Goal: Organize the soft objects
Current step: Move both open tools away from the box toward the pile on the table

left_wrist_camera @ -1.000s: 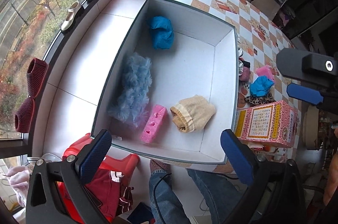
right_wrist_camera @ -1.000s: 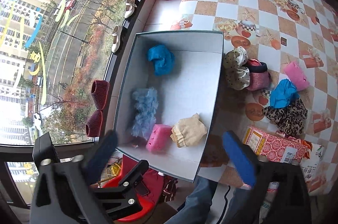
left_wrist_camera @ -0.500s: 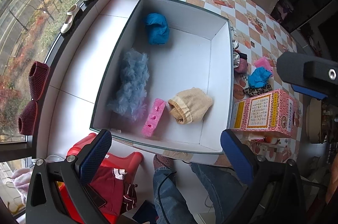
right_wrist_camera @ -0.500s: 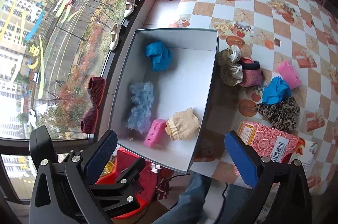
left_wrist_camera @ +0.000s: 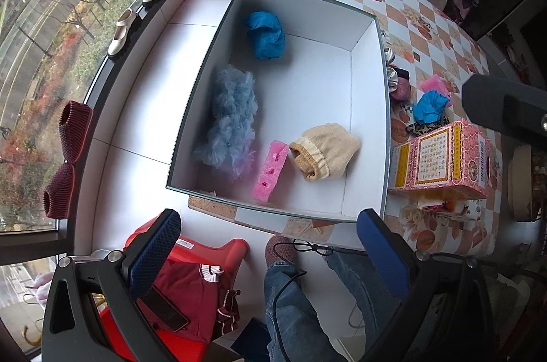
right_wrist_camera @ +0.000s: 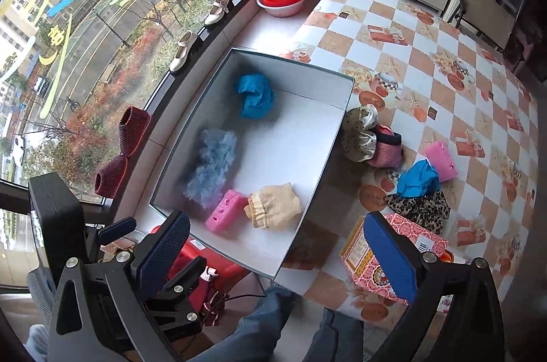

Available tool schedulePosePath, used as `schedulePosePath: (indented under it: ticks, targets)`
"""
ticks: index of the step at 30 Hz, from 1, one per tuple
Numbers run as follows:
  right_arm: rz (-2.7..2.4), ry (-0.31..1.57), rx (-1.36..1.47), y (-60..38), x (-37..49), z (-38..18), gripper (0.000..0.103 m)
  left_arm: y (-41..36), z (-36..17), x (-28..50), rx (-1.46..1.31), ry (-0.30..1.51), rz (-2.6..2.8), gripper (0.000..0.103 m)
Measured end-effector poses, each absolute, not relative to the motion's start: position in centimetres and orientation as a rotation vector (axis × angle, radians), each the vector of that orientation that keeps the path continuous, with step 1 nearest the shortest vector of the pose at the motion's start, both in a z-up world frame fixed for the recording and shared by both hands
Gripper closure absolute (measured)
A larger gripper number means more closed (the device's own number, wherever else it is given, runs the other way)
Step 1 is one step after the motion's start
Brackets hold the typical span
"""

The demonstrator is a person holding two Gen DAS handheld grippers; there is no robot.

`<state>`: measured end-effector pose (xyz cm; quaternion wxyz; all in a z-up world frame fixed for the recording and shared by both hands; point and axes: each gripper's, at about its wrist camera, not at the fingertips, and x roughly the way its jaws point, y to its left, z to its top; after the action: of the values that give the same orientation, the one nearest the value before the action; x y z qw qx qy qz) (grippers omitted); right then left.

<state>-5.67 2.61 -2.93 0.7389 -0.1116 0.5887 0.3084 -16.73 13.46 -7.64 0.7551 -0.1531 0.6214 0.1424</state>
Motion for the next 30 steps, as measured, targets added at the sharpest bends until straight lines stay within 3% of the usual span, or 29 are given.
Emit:
schedulePosePath:
  ticks: [30]
  targets:
    - [0.722, 1.244, -0.371, 6.2, -7.5, -3.6, 0.0, 15.2, -6.3, -17.7, -0.293, 1.365, 0.357, 0.0]
